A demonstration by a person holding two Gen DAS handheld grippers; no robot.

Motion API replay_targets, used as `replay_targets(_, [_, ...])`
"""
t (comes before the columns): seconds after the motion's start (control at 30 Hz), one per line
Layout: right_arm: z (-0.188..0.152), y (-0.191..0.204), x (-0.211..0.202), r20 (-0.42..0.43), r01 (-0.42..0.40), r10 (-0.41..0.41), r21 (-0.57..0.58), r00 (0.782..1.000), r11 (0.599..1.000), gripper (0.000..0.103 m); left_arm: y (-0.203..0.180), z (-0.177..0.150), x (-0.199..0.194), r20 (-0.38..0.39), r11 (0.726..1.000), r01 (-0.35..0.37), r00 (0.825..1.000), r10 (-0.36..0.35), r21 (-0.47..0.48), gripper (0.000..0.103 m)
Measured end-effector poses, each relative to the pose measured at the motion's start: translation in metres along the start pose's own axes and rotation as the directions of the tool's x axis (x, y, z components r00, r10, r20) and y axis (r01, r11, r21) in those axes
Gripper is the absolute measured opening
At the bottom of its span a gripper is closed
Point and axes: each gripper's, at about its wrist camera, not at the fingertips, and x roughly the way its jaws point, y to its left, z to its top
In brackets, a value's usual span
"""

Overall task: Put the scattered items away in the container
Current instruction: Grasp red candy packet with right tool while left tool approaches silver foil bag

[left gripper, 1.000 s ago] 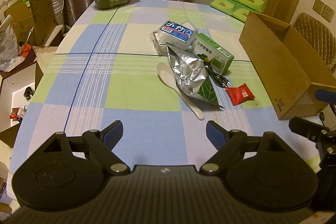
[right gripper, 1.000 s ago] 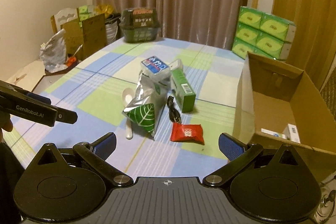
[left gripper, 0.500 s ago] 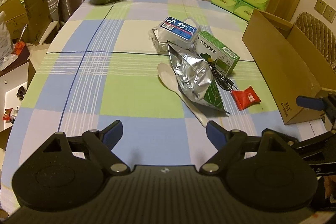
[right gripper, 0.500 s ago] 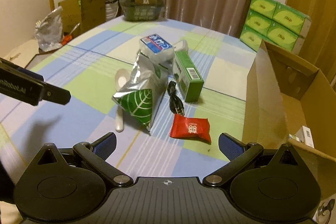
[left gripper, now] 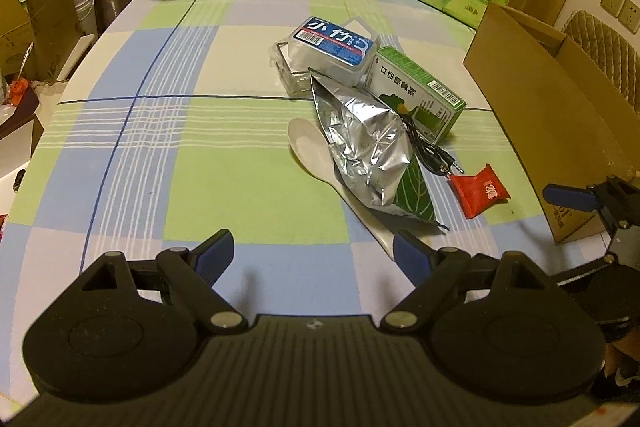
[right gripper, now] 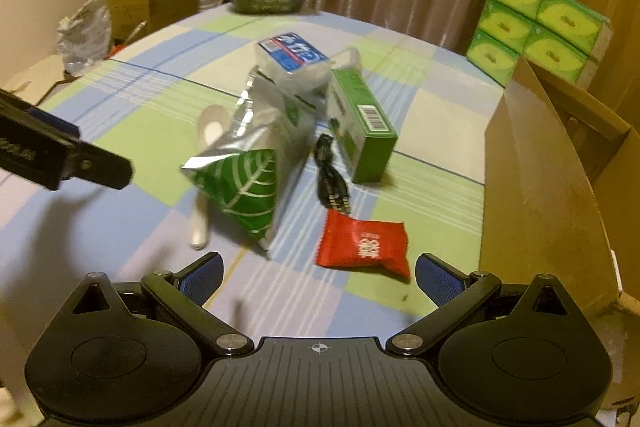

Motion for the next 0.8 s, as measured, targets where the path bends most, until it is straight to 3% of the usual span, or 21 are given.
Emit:
replay_targets(0.2, [0.010, -0.009, 0.016, 0.003, 0.024, -0.024, 0.007, 1.000, 1.000, 0.100, 0.000, 0.001, 0.012, -0.015, 1.000, 0.007, 1.000, -0.007, -0.002, 0.084])
replay_targets(0.3, [0.014, -0.014, 0.026, -0.007, 0.031, -0.031, 0.024, 0.999, 0.999, 0.081, 0.000, 0.002, 0.016, -0.020, 1.000, 0.020, 1.000, -0.020, -0.010, 0.084])
replay_targets(0.47, [0.018, -0.023, 0.041, -0.027, 0.081, -0.080, 0.045, 0.996, 0.996, 0.081, 0.000, 0.003, 0.021, -0.023, 0.999, 0.032, 0.999, -0.032, -0.011, 0.084])
replay_targets(0.8, [0.014, -0.034, 0.055, -0.072, 0.059, -0.051, 0.111, 0.996, 0.992, 0.079, 0.001, 0.003, 0.034, -0.032, 0.999, 0.049, 0.998, -0.049, -0.025, 0.084])
